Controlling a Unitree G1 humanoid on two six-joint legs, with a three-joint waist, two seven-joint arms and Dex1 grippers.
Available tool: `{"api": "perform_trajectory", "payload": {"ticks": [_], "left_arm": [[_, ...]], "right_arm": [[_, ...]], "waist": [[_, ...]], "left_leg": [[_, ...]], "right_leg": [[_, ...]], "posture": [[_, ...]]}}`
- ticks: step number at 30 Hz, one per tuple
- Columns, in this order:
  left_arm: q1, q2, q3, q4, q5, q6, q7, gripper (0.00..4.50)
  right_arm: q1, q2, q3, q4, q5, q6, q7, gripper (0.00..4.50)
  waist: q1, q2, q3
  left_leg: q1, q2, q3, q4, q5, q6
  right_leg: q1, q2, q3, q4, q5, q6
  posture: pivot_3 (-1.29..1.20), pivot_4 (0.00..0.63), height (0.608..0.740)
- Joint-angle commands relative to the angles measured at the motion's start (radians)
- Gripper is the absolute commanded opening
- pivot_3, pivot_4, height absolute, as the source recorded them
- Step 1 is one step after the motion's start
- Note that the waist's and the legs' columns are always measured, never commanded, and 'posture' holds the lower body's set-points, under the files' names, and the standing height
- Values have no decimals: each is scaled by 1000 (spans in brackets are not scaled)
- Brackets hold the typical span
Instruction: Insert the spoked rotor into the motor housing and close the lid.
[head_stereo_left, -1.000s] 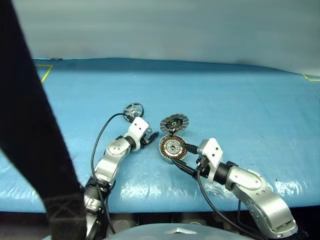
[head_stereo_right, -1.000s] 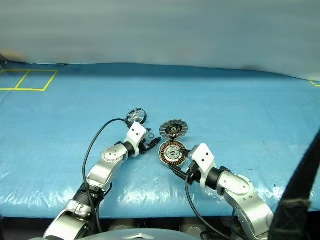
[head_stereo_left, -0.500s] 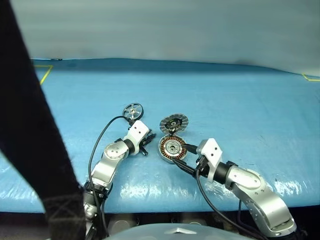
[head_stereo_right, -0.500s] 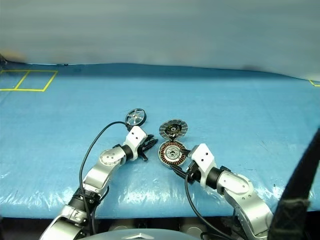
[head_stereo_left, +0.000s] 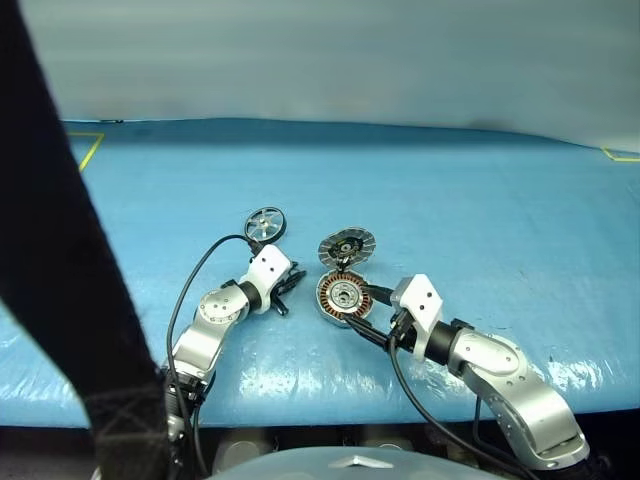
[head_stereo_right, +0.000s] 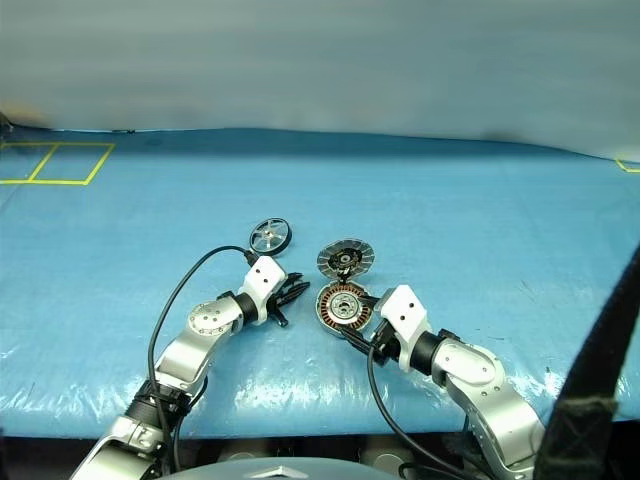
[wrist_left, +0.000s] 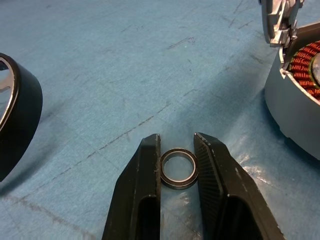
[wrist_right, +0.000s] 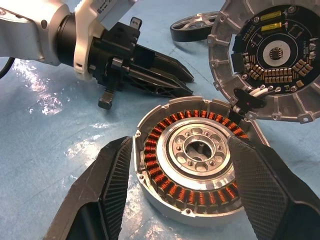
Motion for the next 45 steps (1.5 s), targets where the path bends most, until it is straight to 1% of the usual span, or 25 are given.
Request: {"api": "perform_trajectory", "payload": {"ticks": [1,2,3,5,7,10,12,14,16,19,22,26,32,37,41,45], "left_arm": [[48,22,22,-24,-55,-77,-66,678],[65,26,36,-67,-105,-118,-113,678],[88,35,53,-128,-179,-113,-177,678],[120,69,66,-218,-253,-105,-255,678],[134,102,73,-263,-275,-93,-285,678],[139,157,79,-339,-307,-76,-335,678],[122,169,62,-365,-304,-76,-347,678],[96,162,34,-374,-302,-68,-357,678],[66,140,-5,-346,-270,-83,-354,678],[16,110,-63,-245,-176,-144,-329,678],[-9,75,-76,-168,-152,-183,-314,678],[-45,55,-101,-80,-96,-243,-300,678],[-52,19,-114,-58,-141,-258,-360,678],[-50,1,-113,-70,-186,-230,-408,678],[-62,-3,-123,-31,-116,-224,-363,678],[-62,-27,-115,-2,-90,-206,-302,678]], "right_arm": [[-8,6,-9,-19,9,-16,0,3219],[-6,8,-15,-23,14,-18,0,3219],[-4,9,-20,-28,17,-20,1,3219],[4,6,-24,-39,22,-22,7,3219],[12,1,-28,-49,34,-19,16,3219],[27,-9,-41,-64,53,-21,34,3219],[38,-20,-45,-73,61,-20,45,3219],[49,-27,-53,-76,66,-21,50,3219],[69,-28,-62,-61,47,-64,53,3219],[108,-7,-95,-20,39,-138,42,3219],[141,-1,-106,11,15,-193,39,3219],[188,11,-126,23,30,-184,23,3219],[231,22,-122,23,31,-189,14,3219],[226,30,-99,12,23,-177,3,3219],[207,31,-94,16,19,-175,-5,3219],[196,30,-95,22,14,-176,-11,3219]], "waist": [[-1,0,0],[-3,0,0],[-4,0,0],[-4,0,1],[4,0,2],[8,0,2],[8,0,2],[10,0,2],[12,0,2],[15,0,2],[10,0,2],[10,0,2],[10,0,2],[9,0,2],[10,0,2],[10,0,2]], "left_leg": [[0,0,0,0,0,0],[-1,0,0,0,0,0],[-1,0,0,0,0,0],[-3,0,0,-1,0,0],[-3,0,0,-1,0,-1],[-3,-1,0,-1,0,0],[-3,-1,0,-1,0,0],[-3,-1,0,0,-1,1],[-3,-2,0,0,-1,1],[-2,-2,0,0,-1,1],[-2,-2,0,0,-1,1],[-2,-1,0,0,0,1],[-3,-1,0,0,-1,1],[-2,-1,0,0,-1,1],[-2,-1,0,0,-1,1],[-3,-1,0,0,-1,1]], "right_leg": [[-1,0,0,0,0,0],[-1,0,0,0,0,0],[-2,0,0,0,0,0],[-4,-1,0,0,0,0],[-3,-2,-1,0,0,0],[-2,-2,-1,-1,-3,-5],[-2,-2,-1,-1,-3,-5],[-2,-2,-1,-1,-3,-4],[-1,-2,-1,-2,-3,-4],[-1,-1,0,-2,-2,-3],[-1,0,0,-2,-1,3],[-2,1,0,-1,-1,3],[-2,0,1,-2,-1,2],[-2,0,0,-1,-2,0],[-2,0,1,-1,-2,0],[-2,0,1,-2,-2,1]], "posture": [[0,150,740],[0,150,740],[0,150,740],[0,150,740],[0,150,740],[0,150,740],[0,150,740],[0,150,740],[0,150,740],[0,150,740],[0,150,740],[0,150,740],[0,150,740],[0,150,740],[0,150,740],[0,150,740]]}}
